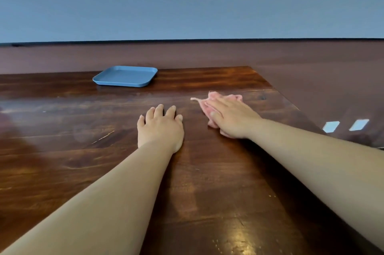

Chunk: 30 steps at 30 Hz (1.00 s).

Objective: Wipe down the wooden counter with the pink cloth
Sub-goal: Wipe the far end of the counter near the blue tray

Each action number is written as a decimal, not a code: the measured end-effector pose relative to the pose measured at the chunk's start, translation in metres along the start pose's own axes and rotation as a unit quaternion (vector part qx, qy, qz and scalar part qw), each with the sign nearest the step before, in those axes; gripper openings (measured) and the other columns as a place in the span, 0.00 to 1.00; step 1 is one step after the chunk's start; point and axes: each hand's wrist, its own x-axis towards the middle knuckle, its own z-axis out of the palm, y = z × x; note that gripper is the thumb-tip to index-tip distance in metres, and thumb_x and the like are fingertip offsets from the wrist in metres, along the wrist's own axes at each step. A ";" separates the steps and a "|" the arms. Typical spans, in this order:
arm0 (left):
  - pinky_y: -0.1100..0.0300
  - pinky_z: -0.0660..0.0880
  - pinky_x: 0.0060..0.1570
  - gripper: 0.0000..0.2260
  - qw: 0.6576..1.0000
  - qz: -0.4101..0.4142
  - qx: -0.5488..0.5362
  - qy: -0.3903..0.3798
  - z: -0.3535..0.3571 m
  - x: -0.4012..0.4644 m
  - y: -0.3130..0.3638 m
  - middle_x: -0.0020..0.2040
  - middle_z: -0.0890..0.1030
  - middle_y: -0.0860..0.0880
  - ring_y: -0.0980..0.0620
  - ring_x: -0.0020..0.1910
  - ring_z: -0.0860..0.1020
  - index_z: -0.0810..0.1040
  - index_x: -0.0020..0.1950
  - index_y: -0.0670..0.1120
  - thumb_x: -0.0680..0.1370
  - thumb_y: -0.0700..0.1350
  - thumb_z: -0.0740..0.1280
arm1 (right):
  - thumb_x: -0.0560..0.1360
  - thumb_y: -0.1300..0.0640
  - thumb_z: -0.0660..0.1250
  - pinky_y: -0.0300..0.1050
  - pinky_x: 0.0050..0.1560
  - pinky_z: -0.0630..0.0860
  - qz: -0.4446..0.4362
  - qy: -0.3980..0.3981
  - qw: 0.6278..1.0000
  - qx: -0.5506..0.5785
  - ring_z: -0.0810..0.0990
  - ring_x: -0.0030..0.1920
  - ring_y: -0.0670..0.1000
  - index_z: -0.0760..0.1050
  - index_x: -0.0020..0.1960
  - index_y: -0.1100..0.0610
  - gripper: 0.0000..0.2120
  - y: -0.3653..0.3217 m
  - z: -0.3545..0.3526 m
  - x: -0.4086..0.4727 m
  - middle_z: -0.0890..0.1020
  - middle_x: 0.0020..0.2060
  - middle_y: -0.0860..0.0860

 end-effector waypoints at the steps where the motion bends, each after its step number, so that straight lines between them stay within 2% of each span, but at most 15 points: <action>1: 0.46 0.47 0.74 0.23 1.000 0.001 -0.001 -0.003 -0.001 -0.001 0.000 0.79 0.54 0.50 0.48 0.78 0.49 0.54 0.78 0.57 0.82 0.57 0.43 | 0.85 0.50 0.51 0.58 0.70 0.62 0.049 0.008 0.999 0.000 0.63 0.71 0.56 0.65 0.76 0.50 0.20 -0.003 -0.001 0.010 0.65 0.73 0.52; 3: 0.46 0.47 0.75 0.23 1.000 0.000 -0.001 -0.005 -0.003 -0.001 0.001 0.79 0.54 0.49 0.47 0.78 0.49 0.54 0.78 0.57 0.82 0.57 0.43 | 0.84 0.47 0.45 0.57 0.69 0.62 0.084 0.014 0.996 -0.016 0.68 0.68 0.57 0.70 0.70 0.48 0.21 -0.010 -0.003 0.020 0.69 0.68 0.49; 5: 0.46 0.47 0.75 0.24 1.000 -0.001 0.002 -0.010 -0.004 -0.001 0.002 0.79 0.53 0.49 0.47 0.78 0.49 0.53 0.78 0.57 0.82 0.58 0.43 | 0.83 0.48 0.44 0.56 0.70 0.60 0.041 0.010 0.999 -0.022 0.67 0.70 0.55 0.71 0.68 0.47 0.22 -0.013 -0.002 0.006 0.71 0.69 0.49; 8: 0.46 0.46 0.74 0.25 1.000 0.000 0.005 -0.015 -0.004 0.000 0.002 0.79 0.53 0.49 0.47 0.78 0.49 0.54 0.78 0.57 0.82 0.60 0.43 | 0.80 0.46 0.45 0.52 0.73 0.53 -0.056 0.001 0.998 0.014 0.58 0.77 0.50 0.66 0.75 0.48 0.27 -0.007 0.001 -0.034 0.65 0.77 0.48; 10: 0.45 0.47 0.74 0.26 1.000 -0.001 0.011 -0.010 -0.003 0.001 0.002 0.79 0.54 0.49 0.47 0.78 0.49 0.54 0.78 0.57 0.81 0.61 0.43 | 0.80 0.47 0.46 0.49 0.73 0.53 -0.073 -0.008 0.996 0.043 0.55 0.76 0.48 0.64 0.77 0.48 0.27 0.003 -0.003 -0.039 0.62 0.79 0.48; 12: 0.46 0.47 0.74 0.26 1.000 0.001 0.011 -0.010 -0.003 0.001 0.002 0.79 0.54 0.49 0.47 0.78 0.50 0.54 0.78 0.57 0.81 0.61 0.44 | 0.83 0.50 0.47 0.53 0.73 0.57 -0.029 -0.016 0.999 0.021 0.60 0.75 0.52 0.63 0.78 0.48 0.24 0.007 -0.006 -0.024 0.61 0.78 0.49; 15: 0.47 0.46 0.75 0.26 1.000 0.004 0.002 -0.009 -0.005 -0.001 0.002 0.79 0.53 0.49 0.48 0.78 0.49 0.54 0.78 0.57 0.81 0.61 0.44 | 0.85 0.52 0.47 0.56 0.68 0.63 0.064 0.010 0.997 -0.037 0.67 0.69 0.54 0.68 0.71 0.48 0.19 0.000 -0.010 0.002 0.68 0.71 0.49; 17: 0.47 0.46 0.75 0.25 1.000 0.006 0.002 -0.009 -0.005 -0.001 0.001 0.79 0.53 0.49 0.48 0.78 0.49 0.54 0.78 0.57 0.81 0.61 0.43 | 0.84 0.50 0.45 0.57 0.68 0.62 0.052 0.022 0.997 -0.045 0.69 0.67 0.53 0.72 0.64 0.48 0.19 -0.002 -0.010 -0.001 0.73 0.64 0.46; 19: 0.47 0.46 0.75 0.25 1.000 0.009 0.003 -0.012 -0.004 0.000 0.000 0.79 0.53 0.49 0.48 0.78 0.49 0.54 0.78 0.57 0.81 0.61 0.43 | 0.82 0.49 0.43 0.58 0.72 0.58 -0.002 0.013 1.000 -0.022 0.64 0.74 0.51 0.71 0.65 0.47 0.22 0.002 -0.004 -0.023 0.73 0.66 0.44; 22: 0.46 0.47 0.74 0.26 1.000 0.006 0.006 -0.006 -0.001 0.002 -0.001 0.79 0.54 0.49 0.47 0.78 0.49 0.54 0.78 0.57 0.81 0.61 0.43 | 0.80 0.46 0.43 0.55 0.78 0.51 -0.027 -0.006 0.999 0.030 0.54 0.79 0.49 0.63 0.78 0.47 0.28 0.019 -0.003 -0.044 0.61 0.79 0.46; 24: 0.46 0.47 0.74 0.26 1.000 0.005 0.009 -0.005 0.000 0.003 -0.001 0.79 0.54 0.49 0.47 0.78 0.50 0.54 0.78 0.57 0.81 0.62 0.44 | 0.82 0.48 0.45 0.55 0.76 0.54 0.010 -0.006 1.000 0.020 0.57 0.78 0.52 0.63 0.78 0.47 0.26 0.028 -0.004 -0.032 0.59 0.80 0.47; 27: 0.45 0.48 0.74 0.26 1.000 0.007 0.008 -0.005 -0.001 0.003 -0.001 0.79 0.54 0.49 0.47 0.78 0.50 0.54 0.78 0.57 0.81 0.62 0.44 | 0.84 0.48 0.46 0.55 0.67 0.64 0.107 0.023 0.994 -0.024 0.68 0.69 0.58 0.70 0.71 0.48 0.22 0.024 -0.009 -0.005 0.68 0.72 0.49; 28: 0.45 0.48 0.74 0.26 1.000 0.007 0.008 -0.005 -0.002 0.004 -0.001 0.79 0.54 0.49 0.47 0.78 0.50 0.54 0.78 0.57 0.81 0.62 0.44 | 0.84 0.48 0.46 0.56 0.67 0.64 0.118 0.025 0.992 -0.036 0.69 0.69 0.59 0.72 0.69 0.49 0.21 0.022 -0.011 -0.001 0.69 0.70 0.49; 30: 0.46 0.48 0.74 0.26 1.000 0.010 0.011 -0.007 -0.002 0.003 0.000 0.79 0.54 0.49 0.47 0.78 0.50 0.54 0.78 0.58 0.81 0.62 0.43 | 0.83 0.49 0.45 0.58 0.69 0.62 0.082 0.009 0.995 -0.048 0.67 0.72 0.56 0.72 0.66 0.48 0.21 0.022 -0.010 -0.009 0.70 0.69 0.49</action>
